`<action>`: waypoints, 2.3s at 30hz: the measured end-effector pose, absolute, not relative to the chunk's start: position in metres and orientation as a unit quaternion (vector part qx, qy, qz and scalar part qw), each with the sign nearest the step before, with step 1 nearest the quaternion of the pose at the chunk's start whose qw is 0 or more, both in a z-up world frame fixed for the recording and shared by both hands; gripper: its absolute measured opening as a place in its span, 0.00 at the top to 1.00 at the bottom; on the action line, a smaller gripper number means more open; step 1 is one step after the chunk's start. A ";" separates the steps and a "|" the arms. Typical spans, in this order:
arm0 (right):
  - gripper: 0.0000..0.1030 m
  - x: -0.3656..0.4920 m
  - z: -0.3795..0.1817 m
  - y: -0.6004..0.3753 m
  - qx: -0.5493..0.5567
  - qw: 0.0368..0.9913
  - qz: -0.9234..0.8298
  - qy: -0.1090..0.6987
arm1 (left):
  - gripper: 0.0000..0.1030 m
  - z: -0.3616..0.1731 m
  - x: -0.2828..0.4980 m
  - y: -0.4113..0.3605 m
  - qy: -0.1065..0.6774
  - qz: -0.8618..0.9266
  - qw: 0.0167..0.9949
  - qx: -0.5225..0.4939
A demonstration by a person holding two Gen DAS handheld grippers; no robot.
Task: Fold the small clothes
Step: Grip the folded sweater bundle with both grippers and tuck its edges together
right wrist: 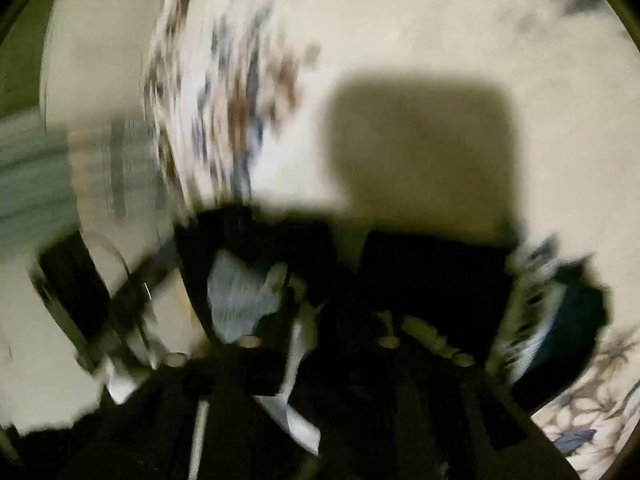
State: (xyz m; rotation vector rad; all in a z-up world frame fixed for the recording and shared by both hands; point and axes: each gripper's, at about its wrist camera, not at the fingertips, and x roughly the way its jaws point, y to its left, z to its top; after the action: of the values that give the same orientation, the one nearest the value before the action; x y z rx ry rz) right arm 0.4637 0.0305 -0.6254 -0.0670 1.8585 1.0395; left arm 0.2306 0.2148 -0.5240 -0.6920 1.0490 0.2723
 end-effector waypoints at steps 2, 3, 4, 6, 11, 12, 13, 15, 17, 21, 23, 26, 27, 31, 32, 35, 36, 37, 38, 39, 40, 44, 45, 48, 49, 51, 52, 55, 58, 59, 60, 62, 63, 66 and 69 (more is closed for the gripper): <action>0.44 0.467 -0.607 0.019 -0.014 0.526 0.428 0.735 | 0.34 -0.522 0.232 0.214 0.489 0.122 0.804 -0.316; 0.43 0.466 -0.596 0.011 -0.013 0.550 0.425 0.719 | 0.34 -0.522 0.233 0.214 0.490 0.120 0.804 -0.314; 0.43 0.461 -0.584 0.005 -0.019 0.567 0.433 0.701 | 0.34 -0.522 0.234 0.214 0.491 0.119 0.804 -0.313; 0.41 0.443 -0.569 0.003 -0.058 0.570 0.469 0.672 | 0.34 -0.523 0.234 0.214 0.492 0.119 0.803 -0.315; 0.41 0.380 -0.571 0.042 -0.236 0.530 0.535 0.614 | 0.34 -0.521 0.233 0.214 0.495 0.123 0.805 -0.304; 0.41 0.367 -0.577 0.056 -0.275 0.519 0.545 0.599 | 0.34 -0.521 0.233 0.214 0.496 0.124 0.805 -0.302; 0.41 0.362 -0.580 0.063 -0.293 0.512 0.550 0.591 | 0.34 -0.522 0.232 0.215 0.497 0.125 0.804 -0.301; 0.61 0.357 -0.594 0.077 -0.300 0.477 0.561 0.606 | 0.34 -0.523 0.230 0.215 0.501 0.124 0.802 -0.300; 0.81 0.363 -0.599 0.080 -0.270 0.430 0.574 0.642 | 0.34 -0.522 0.228 0.215 0.501 0.122 0.803 -0.297; 0.82 0.388 -0.627 0.070 -0.109 0.269 0.562 0.774 | 0.33 -0.523 0.227 0.215 0.501 0.117 0.803 -0.302; 0.81 0.414 -0.642 0.063 -0.109 0.339 0.502 0.788 | 0.33 -0.526 0.228 0.215 0.500 0.115 0.802 -0.306; 0.72 0.440 -0.632 0.047 -0.059 0.406 0.478 0.776 | 0.33 -0.526 0.232 0.213 0.498 0.109 0.802 -0.310; 0.62 0.443 -0.621 0.042 -0.056 0.427 0.480 0.764 | 0.33 -0.526 0.234 0.212 0.499 0.106 0.803 -0.309; 0.57 0.459 -0.575 -0.006 -0.044 0.550 0.441 0.708 | 0.33 -0.534 0.243 0.209 0.507 0.095 0.799 -0.309; 0.57 0.457 -0.567 -0.017 -0.066 0.578 0.427 0.692 | 0.33 -0.537 0.245 0.209 0.510 0.094 0.796 -0.311; 0.57 0.455 -0.561 -0.047 -0.133 0.629 0.378 0.667 | 0.33 -0.549 0.250 0.209 0.518 0.089 0.786 -0.324; 0.57 0.455 -0.565 -0.054 -0.131 0.625 0.371 0.674 | 0.33 -0.553 0.252 0.208 0.520 0.087 0.784 -0.327; 0.57 0.453 -0.572 -0.057 -0.126 0.619 0.362 0.686 | 0.34 -0.557 0.254 0.208 0.522 0.084 0.782 -0.329; 0.57 0.452 -0.582 -0.062 -0.121 0.612 0.353 0.698 | 0.34 -0.558 0.254 0.206 0.520 0.081 0.784 -0.328; 0.57 0.451 -0.590 -0.062 -0.118 0.605 0.353 0.704 | 0.34 -0.557 0.254 0.205 0.517 0.080 0.788 -0.326; 0.59 0.446 -0.601 -0.061 -0.124 0.595 0.355 0.711 | 0.44 -0.555 0.254 0.203 0.512 0.078 0.794 -0.318; 0.94 0.432 -0.605 -0.062 -0.135 0.627 0.369 0.673 | 0.81 -0.545 0.252 0.199 0.501 0.081 0.813 -0.285; 0.94 0.431 -0.595 -0.065 -0.124 0.649 0.369 0.653 | 0.83 -0.542 0.250 0.199 0.497 0.084 0.817 -0.280; 0.95 0.436 -0.563 -0.074 -0.093 0.708 0.352 0.605 | 0.83 -0.541 0.245 0.207 0.489 0.099 0.818 -0.287; 0.95 0.438 -0.557 -0.080 -0.084 0.722 0.343 0.595 | 0.83 -0.542 0.243 0.210 0.486 0.103 0.816 -0.294; 0.95 0.440 -0.553 -0.085 -0.077 0.736 0.328 0.587 | 0.83 -0.542 0.242 0.215 0.483 0.108 0.813 -0.306; 0.95 0.443 -0.554 -0.080 -0.078 0.739 0.322 0.586 | 0.83 -0.542 0.243 0.216 0.483 0.109 0.813 -0.308; 0.97 0.448 -0.563 -0.086 -0.084 0.753 0.291 0.584 | 0.83 -0.542 0.248 0.216 0.485 0.113 0.813 -0.300; 1.00 0.465 -0.578 -0.094 -0.082 0.762 0.249 0.592 | 0.83 -0.547 0.249 0.221 0.488 0.107 0.805 -0.319; 1.00 0.473 -0.584 -0.099 -0.070 0.754 0.243 0.606 | 0.82 -0.547 0.247 0.225 0.484 0.100 0.802 -0.336; 0.99 0.482 -0.590 -0.105 -0.039 0.736 0.245 0.631 | 0.82 -0.546 0.242 0.228 0.476 0.093 0.798 -0.357; 0.99 0.485 -0.585 -0.109 -0.008 0.729 0.255 0.635 | 0.58 -0.541 0.234 0.232 0.463 0.087 0.794 -0.385; 0.99 0.484 -0.577 -0.109 0.003 0.722 0.281 0.633 | 0.48 -0.539 0.229 0.233 0.454 0.084 0.792 -0.400; 0.88 0.469 -0.561 -0.096 -0.022 0.705 0.334 0.625 | 0.31 -0.536 0.220 0.232 0.431 0.067 0.786 -0.439; 0.61 0.454 -0.573 -0.071 -0.085 0.680 0.354 0.637 | 0.31 -0.547 0.232 0.220 0.458 0.058 0.777 -0.429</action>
State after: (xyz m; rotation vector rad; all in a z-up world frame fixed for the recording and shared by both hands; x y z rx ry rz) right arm 0.4541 -0.0705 -0.5730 -0.1902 1.4301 0.7937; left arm 0.2317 0.2200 -0.5474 -0.9277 0.9908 0.1247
